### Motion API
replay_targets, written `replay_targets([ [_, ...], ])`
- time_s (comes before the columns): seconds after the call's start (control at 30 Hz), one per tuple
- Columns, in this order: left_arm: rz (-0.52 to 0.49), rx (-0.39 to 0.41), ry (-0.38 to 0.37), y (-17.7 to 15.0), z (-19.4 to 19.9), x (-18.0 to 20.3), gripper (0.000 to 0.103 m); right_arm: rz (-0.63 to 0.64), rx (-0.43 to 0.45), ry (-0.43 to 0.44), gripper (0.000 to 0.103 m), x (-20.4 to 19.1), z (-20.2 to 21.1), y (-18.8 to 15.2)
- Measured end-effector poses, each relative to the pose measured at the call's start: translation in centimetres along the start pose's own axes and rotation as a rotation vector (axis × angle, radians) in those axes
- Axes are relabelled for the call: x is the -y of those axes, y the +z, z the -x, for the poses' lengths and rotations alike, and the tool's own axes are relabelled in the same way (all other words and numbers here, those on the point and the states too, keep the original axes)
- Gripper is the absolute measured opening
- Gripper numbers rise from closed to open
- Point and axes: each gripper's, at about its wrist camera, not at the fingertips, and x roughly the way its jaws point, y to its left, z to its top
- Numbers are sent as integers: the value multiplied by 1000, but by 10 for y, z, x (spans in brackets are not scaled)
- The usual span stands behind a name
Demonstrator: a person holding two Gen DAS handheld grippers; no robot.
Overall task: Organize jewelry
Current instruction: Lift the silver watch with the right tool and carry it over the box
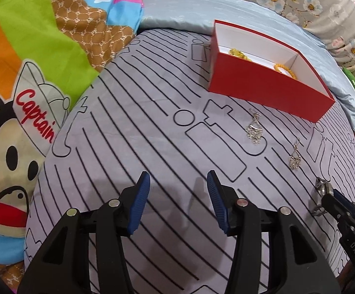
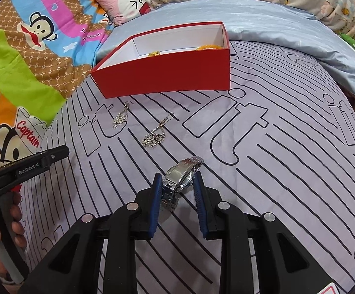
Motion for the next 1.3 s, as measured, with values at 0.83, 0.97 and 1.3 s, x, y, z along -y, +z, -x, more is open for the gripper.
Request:
replay_targets([
  [0.83,-27,-21,-29,-25,17,-13,51,-15,29,-3,24,16,32,-1],
  [0.97,-14,-29,-5,-23,10,-23,51,-13,35,14,24,10,30,3],
  [1.3,-39,-28,-67,-7,-9,8,51,-14,62,-17,24,15,34,15],
])
